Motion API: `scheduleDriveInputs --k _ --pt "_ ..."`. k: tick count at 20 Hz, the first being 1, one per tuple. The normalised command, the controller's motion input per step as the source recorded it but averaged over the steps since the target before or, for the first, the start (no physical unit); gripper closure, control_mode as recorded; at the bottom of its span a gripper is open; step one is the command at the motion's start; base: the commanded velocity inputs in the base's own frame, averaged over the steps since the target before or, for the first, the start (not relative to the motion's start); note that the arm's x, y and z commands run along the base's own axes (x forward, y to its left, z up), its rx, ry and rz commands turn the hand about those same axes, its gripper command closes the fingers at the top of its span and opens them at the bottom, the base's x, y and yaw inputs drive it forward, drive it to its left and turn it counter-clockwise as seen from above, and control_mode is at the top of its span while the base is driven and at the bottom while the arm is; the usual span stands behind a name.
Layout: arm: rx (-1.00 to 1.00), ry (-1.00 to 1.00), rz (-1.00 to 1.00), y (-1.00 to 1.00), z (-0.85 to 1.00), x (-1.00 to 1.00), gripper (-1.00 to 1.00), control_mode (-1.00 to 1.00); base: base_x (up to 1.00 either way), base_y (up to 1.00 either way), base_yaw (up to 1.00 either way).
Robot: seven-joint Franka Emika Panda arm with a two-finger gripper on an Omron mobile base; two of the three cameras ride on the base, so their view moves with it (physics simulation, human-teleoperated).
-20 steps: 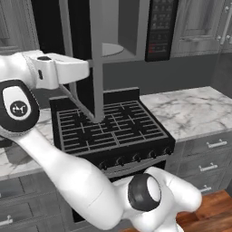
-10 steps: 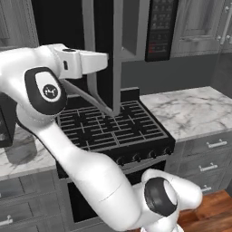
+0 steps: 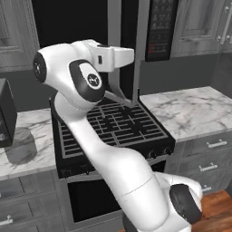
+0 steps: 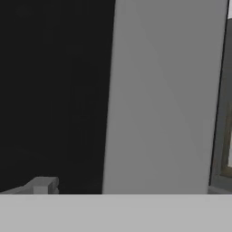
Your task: Pick the mug from the counter and place it inside the microwave. Then close the microwave.
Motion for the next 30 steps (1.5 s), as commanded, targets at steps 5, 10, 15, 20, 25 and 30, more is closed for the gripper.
scheduleDriveInputs --k 5,10,15,20,25,30 --pt "0.0 0.0 0.17 -0.46 0.03 0.72 -1.0 -1.0 0.0 0.0 0.0" --pt "0.02 0.0 0.19 -0.39 0.05 0.73 -1.0 -1.0 0.0 0.0 0.0" --pt "0.0 0.02 0.19 -0.22 0.11 0.68 -1.0 -1.0 0.0 0.0 0.0" --pt "0.0 0.11 0.2 -0.07 0.14 0.69 -1.0 -1.0 0.0 0.0 0.0" --pt "0.0 0.13 0.17 0.0 0.09 0.53 -1.0 -1.0 0.0 0.0 0.0" --pt "0.0 0.08 0.14 0.0 0.01 0.51 -1.0 -1.0 0.0 0.0 0.0"
